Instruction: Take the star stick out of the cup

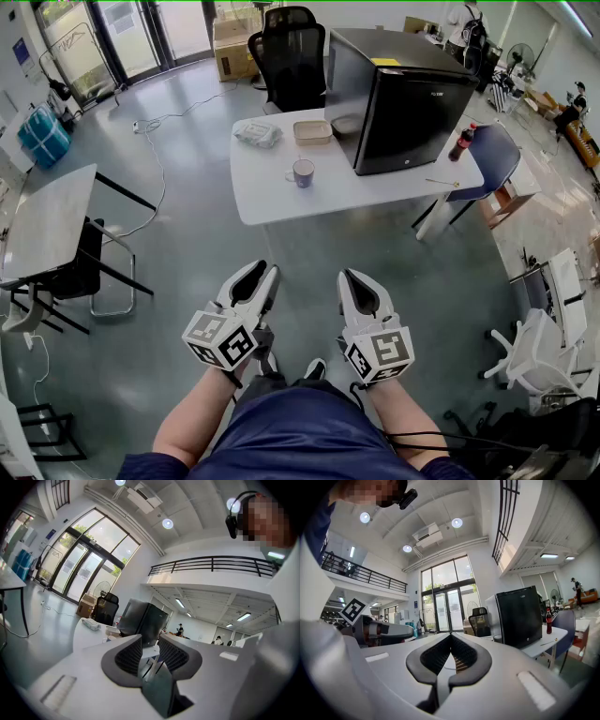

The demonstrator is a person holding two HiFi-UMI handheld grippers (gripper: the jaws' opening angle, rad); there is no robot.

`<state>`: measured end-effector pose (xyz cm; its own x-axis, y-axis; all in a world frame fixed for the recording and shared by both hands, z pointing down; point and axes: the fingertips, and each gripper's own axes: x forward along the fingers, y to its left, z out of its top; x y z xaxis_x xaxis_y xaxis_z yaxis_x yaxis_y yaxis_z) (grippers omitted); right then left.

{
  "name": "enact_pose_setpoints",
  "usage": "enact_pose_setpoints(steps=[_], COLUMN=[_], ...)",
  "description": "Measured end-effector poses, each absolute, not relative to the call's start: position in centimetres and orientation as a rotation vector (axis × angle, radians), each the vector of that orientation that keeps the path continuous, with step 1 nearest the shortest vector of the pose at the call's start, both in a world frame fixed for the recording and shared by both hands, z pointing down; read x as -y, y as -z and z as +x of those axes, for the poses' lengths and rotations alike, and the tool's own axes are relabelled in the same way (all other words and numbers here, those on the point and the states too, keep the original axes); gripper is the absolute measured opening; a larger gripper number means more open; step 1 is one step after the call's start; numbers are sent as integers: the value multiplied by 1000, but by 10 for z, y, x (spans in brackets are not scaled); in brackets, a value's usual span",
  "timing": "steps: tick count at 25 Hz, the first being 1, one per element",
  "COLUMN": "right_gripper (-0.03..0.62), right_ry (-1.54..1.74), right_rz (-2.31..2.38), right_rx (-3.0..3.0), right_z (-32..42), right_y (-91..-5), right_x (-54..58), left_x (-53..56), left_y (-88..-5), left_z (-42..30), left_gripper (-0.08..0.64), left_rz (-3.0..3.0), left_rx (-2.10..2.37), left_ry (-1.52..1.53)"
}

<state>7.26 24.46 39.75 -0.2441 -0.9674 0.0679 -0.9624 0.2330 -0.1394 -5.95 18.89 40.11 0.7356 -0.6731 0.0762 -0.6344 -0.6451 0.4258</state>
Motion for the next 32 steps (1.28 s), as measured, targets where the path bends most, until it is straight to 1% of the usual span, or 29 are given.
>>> enact_pose_setpoints(steps=[5,14,21,29,30,32], right_gripper=[6,6,6,6,6,6], right_ry=[229,321,338,318,310,290], right_rz=[-1898,-1898,-1960,-2042,-2054,-2080], right_rx=[-2452,-2394,-2373,-2341,-2336,-2322], right_z=[79,89,103,118,120,122], right_y=[-398,-411,-417,-413,-412,-408], right_x=[-252,-243,-213,-148,-139,-120], left_x=[-197,-188,-151,-74,-63,-38], left_y=[-399,-405,-415,-411,-409,-401], left_z=[-56,-64,-60,-52,-52,-52], left_gripper=[115,115,115,115,105,47], left_rz=[2504,2468,2453,2489,2508,2553], left_rx=[1023,1082,1066,1041,1038,1039], left_ry=[138,117,136,148,152,165])
